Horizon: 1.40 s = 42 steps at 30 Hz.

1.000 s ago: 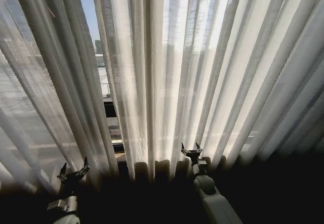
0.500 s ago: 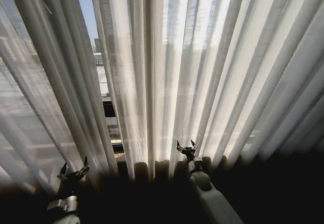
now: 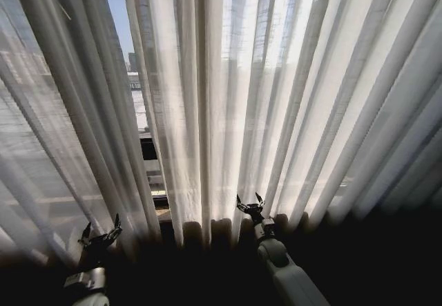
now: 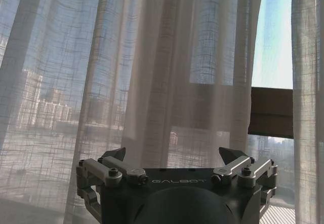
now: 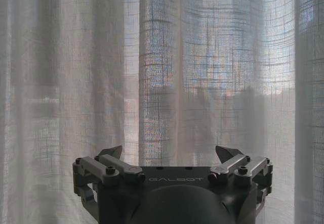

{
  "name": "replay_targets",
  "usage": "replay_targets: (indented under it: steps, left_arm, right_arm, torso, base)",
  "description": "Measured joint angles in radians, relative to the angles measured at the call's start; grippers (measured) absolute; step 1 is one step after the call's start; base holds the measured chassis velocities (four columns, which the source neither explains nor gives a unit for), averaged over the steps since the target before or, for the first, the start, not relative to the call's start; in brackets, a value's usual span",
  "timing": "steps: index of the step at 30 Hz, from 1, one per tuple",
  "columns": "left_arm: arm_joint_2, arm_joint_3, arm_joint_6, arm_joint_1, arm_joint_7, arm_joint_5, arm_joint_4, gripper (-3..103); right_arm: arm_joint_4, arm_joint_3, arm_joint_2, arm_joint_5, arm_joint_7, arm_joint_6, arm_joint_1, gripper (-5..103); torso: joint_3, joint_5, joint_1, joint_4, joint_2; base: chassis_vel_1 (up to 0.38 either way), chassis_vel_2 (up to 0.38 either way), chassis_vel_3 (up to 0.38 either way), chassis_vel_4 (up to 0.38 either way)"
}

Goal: Open the curtains by pulling them apart, changing their state from closed to fully open.

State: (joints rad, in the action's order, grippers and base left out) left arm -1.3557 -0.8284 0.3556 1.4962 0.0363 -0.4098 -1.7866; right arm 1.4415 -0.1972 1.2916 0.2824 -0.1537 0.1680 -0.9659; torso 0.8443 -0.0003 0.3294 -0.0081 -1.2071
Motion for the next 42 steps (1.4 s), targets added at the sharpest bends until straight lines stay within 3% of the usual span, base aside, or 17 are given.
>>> replay_targets:
  steps: [10, 20, 25, 26, 28, 30, 34, 38, 40, 42]
  left_arm:
    - [0.0, 0.0, 0.0, 0.0, 0.0, 0.0, 0.0, 100]
    - [0.0, 0.0, 0.0, 0.0, 0.0, 0.0, 0.0, 100]
    - [0.0, 0.0, 0.0, 0.0, 0.0, 0.0, 0.0, 100]
    - [0.0, 0.0, 0.0, 0.0, 0.0, 0.0, 0.0, 100]
    - [0.0, 0.0, 0.0, 0.0, 0.0, 0.0, 0.0, 100]
    - [0.0, 0.0, 0.0, 0.0, 0.0, 0.0, 0.0, 100]
    - [0.0, 0.0, 0.0, 0.0, 0.0, 0.0, 0.0, 100]
    - [0.0, 0.0, 0.0, 0.0, 0.0, 0.0, 0.0, 100]
    - [0.0, 0.0, 0.0, 0.0, 0.0, 0.0, 0.0, 100]
    - [0.0, 0.0, 0.0, 0.0, 0.0, 0.0, 0.0, 100]
  right_arm:
    - [-0.227, 0.01, 0.056, 0.009, -0.003, 0.01, 0.21, 100]
    - [-0.244, 0.005, 0.044, 0.007, 0.018, 0.009, 0.223, 102]
    - [-0.233, 0.004, 0.048, 0.004, 0.03, 0.02, 0.205, 88]
    - [-0.229, 0.004, 0.049, 0.004, 0.031, 0.022, 0.2, 77]
    - [-0.227, 0.004, 0.049, 0.004, 0.032, 0.024, 0.198, 77]
    - [-0.225, 0.004, 0.048, 0.004, 0.036, 0.028, 0.196, 65]
    - [-0.224, 0.003, 0.046, 0.004, 0.039, 0.031, 0.195, 54]
    - [-0.224, 0.002, 0.046, 0.004, 0.04, 0.034, 0.195, 33]
    - [-0.224, 0.003, 0.047, 0.004, 0.04, 0.035, 0.195, 33]
    - [-0.224, 0.003, 0.049, 0.002, 0.04, 0.036, 0.194, 22]
  torso:
    - [0.0, 0.0, 0.0, 0.0002, 0.0]
    - [0.0, 0.0001, 0.0, 0.0, 0.0]
    - [0.0, 0.0001, 0.0, 0.0001, 0.0]
    - [0.0, 0.0, 0.0, 0.0001, 0.0]
    - [0.0, 0.0001, 0.0, 0.0, 0.0]
    - [0.0, 0.0001, 0.0, 0.0001, 0.0]
    - [0.0, 0.0001, 0.0, 0.0, 0.0]
    - [0.0, 0.0, 0.0, 0.0, 0.0]
    - [0.0, 0.0, 0.0, 0.0, 0.0]
    - [0.0, 0.0, 0.0, 0.0, 0.0]
  base:
    - [0.0, 0.0, 0.0, 0.0]
    - [0.0, 0.0, 0.0, 0.0]
    - [0.0, 0.0, 0.0, 0.0]
    - [0.0, 0.0, 0.0, 0.0]
    - [0.0, 0.0, 0.0, 0.0]
    - [0.0, 0.0, 0.0, 0.0]
    - [0.0, 0.0, 0.0, 0.0]
    - [0.0, 0.0, 0.0, 0.0]
    - [0.0, 0.0, 0.0, 0.0]
    - [0.0, 0.0, 0.0, 0.0]
